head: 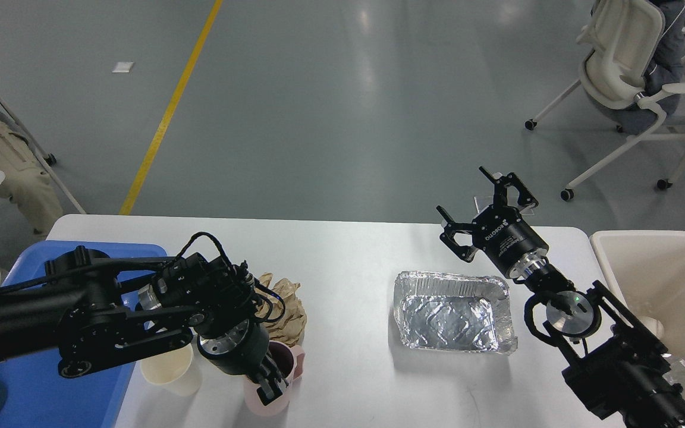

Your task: Tidy desktop

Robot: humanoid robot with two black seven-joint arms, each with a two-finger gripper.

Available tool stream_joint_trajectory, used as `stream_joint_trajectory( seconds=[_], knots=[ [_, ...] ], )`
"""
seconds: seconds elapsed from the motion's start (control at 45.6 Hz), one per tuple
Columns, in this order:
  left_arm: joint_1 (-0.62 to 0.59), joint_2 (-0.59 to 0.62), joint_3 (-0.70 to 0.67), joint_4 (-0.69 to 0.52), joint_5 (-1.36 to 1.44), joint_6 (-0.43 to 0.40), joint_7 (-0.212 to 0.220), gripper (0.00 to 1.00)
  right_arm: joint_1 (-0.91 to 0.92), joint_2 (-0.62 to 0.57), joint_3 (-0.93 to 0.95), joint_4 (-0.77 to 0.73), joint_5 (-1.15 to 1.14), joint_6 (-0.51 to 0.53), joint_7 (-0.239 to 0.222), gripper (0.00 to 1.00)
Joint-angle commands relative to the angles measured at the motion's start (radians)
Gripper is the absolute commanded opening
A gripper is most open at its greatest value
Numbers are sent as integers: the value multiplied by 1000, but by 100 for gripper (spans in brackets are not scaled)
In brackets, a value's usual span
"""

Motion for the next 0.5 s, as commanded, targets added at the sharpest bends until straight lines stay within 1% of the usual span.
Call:
stream_joint_trajectory(
  seconds=[0.0,0.175,0.482],
  knots=[
    [-36,-13,-21,-11,-3,-10,0,0,7,0,-1,-5,0,0,0,100],
    [-67,-56,-20,-29,-3,-20,0,0,9,0,0,-2,0,-2,0,100],
    [-59,-49,-18,-29,-2,-21,0,0,-3,-8,2,-1,0,-2,0,100]
  ],
)
